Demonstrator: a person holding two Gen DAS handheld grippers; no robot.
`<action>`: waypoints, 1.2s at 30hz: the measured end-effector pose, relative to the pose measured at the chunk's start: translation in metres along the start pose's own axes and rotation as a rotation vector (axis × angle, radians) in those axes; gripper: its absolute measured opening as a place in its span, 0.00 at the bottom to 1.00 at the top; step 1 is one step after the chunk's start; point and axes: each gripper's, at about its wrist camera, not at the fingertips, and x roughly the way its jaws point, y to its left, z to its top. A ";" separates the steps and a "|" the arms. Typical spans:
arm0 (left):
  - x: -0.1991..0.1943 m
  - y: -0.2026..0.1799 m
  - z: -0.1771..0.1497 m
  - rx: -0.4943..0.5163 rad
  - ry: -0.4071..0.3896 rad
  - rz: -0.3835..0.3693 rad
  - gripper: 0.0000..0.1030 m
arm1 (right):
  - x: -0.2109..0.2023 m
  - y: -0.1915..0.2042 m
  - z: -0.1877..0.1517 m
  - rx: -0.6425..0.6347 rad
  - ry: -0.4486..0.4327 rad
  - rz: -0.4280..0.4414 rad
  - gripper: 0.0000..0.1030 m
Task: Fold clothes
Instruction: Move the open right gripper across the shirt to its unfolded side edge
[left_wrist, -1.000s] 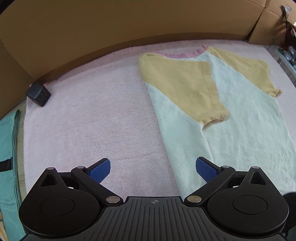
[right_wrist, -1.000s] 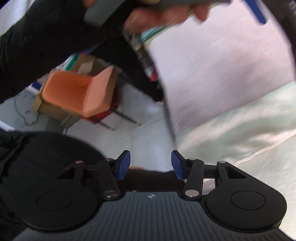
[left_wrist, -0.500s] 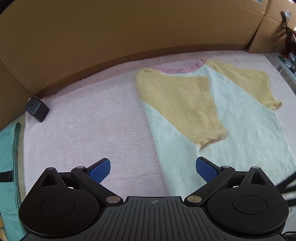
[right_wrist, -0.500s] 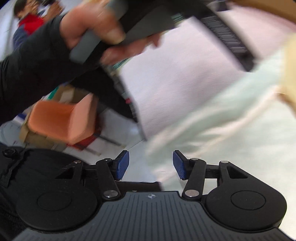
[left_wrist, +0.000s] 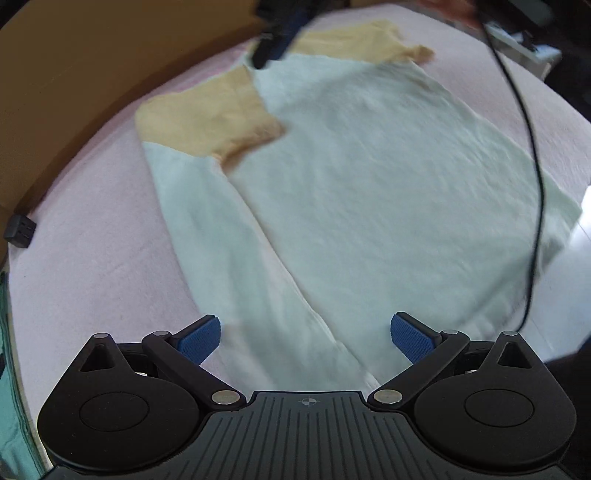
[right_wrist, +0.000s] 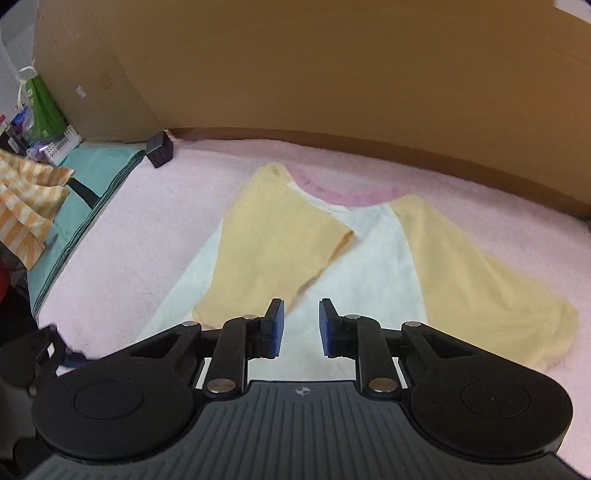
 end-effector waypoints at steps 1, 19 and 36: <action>-0.001 -0.004 -0.006 0.013 0.010 -0.031 0.99 | 0.011 0.010 0.002 -0.038 0.006 0.001 0.22; -0.047 0.038 -0.008 -0.070 -0.044 -0.243 0.99 | 0.047 0.031 0.033 -0.142 0.028 -0.067 0.21; 0.014 0.008 0.003 -0.027 0.039 -0.138 1.00 | 0.118 0.041 0.092 -0.137 0.000 -0.172 0.45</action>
